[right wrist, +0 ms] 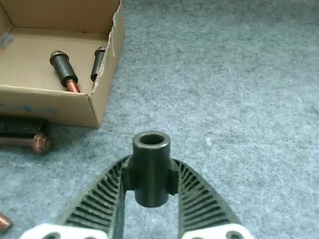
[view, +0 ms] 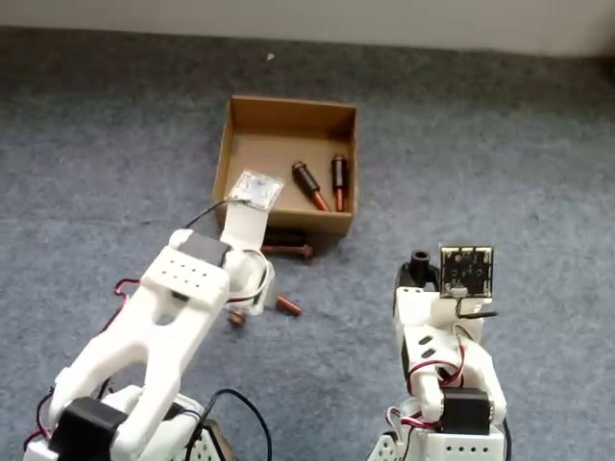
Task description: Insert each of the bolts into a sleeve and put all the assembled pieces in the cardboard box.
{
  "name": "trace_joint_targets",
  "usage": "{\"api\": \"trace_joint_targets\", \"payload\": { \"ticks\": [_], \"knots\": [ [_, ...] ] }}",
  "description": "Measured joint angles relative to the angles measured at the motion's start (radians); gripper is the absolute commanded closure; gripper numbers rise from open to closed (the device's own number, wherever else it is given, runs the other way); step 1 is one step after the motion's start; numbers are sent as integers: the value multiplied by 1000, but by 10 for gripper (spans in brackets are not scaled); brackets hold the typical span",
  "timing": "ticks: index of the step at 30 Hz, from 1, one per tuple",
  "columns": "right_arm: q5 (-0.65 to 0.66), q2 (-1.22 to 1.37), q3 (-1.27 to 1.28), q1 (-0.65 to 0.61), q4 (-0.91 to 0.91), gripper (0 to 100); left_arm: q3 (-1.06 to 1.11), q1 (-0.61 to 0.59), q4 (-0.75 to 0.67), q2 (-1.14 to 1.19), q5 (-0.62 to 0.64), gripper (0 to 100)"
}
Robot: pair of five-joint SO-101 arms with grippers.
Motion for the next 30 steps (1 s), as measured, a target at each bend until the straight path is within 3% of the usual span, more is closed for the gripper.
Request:
{"api": "trace_joint_targets", "payload": {
  "ticks": [6, 12, 30],
  "knots": [
    [0, 0, 0, 0, 0, 991, -6, 2, 9, 66, 155, 755],
    [0, 0, 0, 0, 0, 991, -9, 80, 0, 77, 288, 754],
    [0, 0, 0, 0, 0, 991, 112, 6, -261, 80, 338, 759]
  ]
}}
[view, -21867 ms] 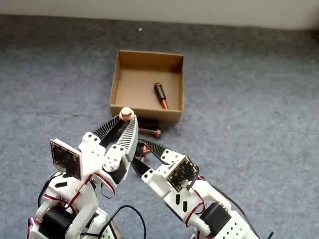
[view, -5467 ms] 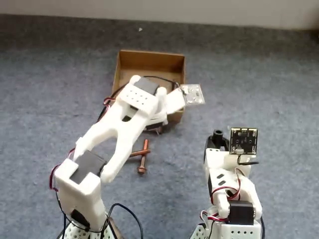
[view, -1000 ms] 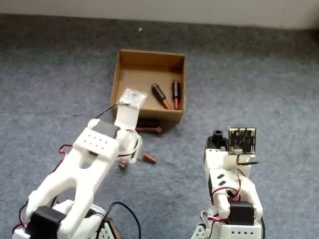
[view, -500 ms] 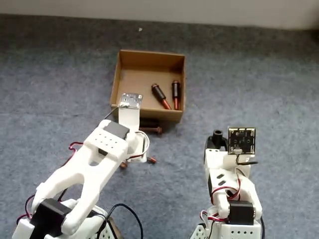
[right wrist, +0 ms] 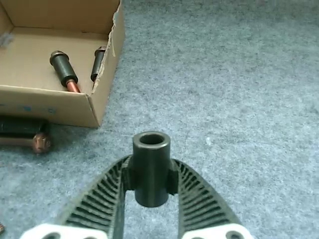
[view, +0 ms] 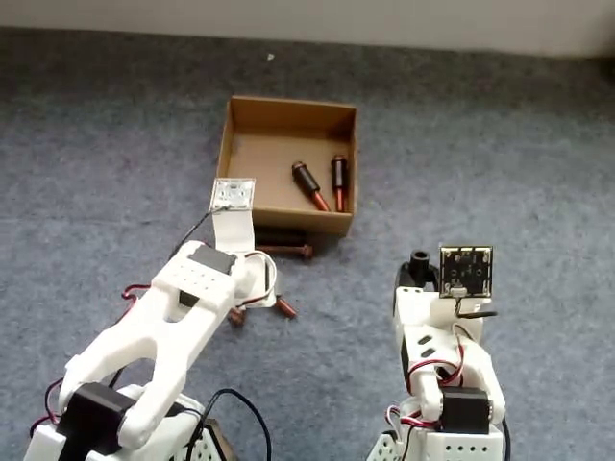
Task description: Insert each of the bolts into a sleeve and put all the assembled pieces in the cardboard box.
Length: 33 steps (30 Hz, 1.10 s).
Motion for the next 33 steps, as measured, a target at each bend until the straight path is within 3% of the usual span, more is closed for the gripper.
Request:
{"api": "trace_joint_targets", "payload": {
  "ticks": [11, 19, 33],
  "knots": [
    [0, 0, 0, 0, 0, 991, 3, 0, -20, 0, 5, 892],
    [0, 0, 0, 0, 0, 991, 35, -5, -103, -2, 0, 895],
    [0, 0, 0, 0, 0, 991, 38, -5, -110, -2, 0, 919]
  ]
}}
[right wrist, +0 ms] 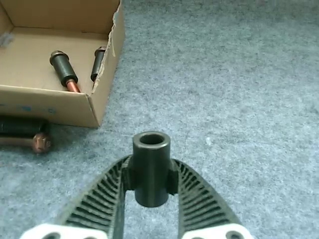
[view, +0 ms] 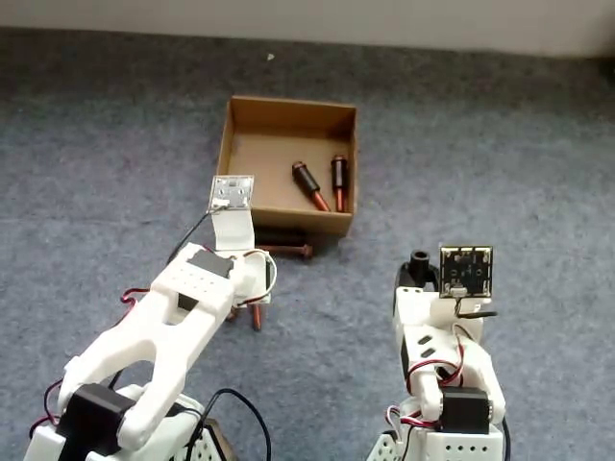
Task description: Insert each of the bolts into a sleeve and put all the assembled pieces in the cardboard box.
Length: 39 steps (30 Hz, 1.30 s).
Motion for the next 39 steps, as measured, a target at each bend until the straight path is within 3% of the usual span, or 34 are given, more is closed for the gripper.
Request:
{"api": "trace_joint_targets", "payload": {
  "ticks": [3, 10, 17, 25, 39],
  "knots": [
    [0, 0, 0, 0, 0, 991, 0, 5, 0, 8, 0, 993],
    [0, 0, 0, 0, 0, 991, -46, 15, -3, 89, 0, 995],
    [0, 0, 0, 0, 0, 991, -41, 26, 14, 28, 2, 995],
    [0, 0, 0, 0, 0, 991, -31, 28, 123, -244, 3, 995],
    [0, 0, 0, -49, 0, 992, 9, 29, 143, -858, 3, 995]
  ]
}}
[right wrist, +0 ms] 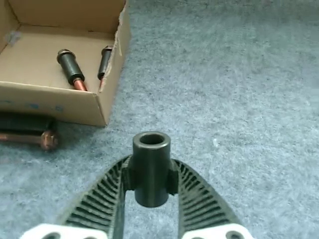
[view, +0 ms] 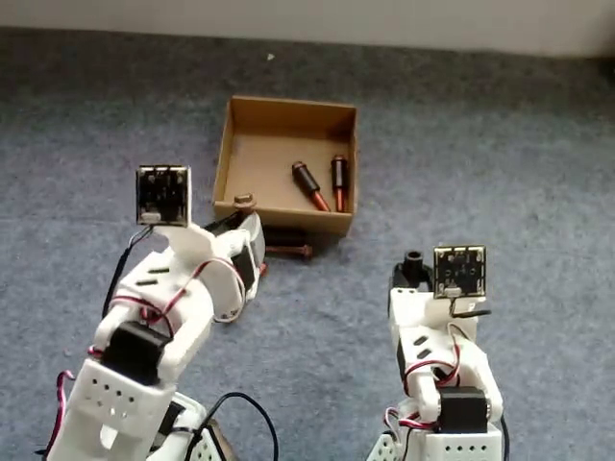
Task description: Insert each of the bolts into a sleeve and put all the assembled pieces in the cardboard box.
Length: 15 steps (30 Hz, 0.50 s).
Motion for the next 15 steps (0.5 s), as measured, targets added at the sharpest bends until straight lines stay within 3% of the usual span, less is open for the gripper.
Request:
{"api": "trace_joint_targets", "payload": {
  "ticks": [8, 15],
  "knots": [
    [0, 0, 0, -51, 0, 992, 147, -2, 0, -341, 0, 995],
    [5, 0, 0, -222, 0, 992, 347, 0, -51, -626, 0, 995]
  ]
}}
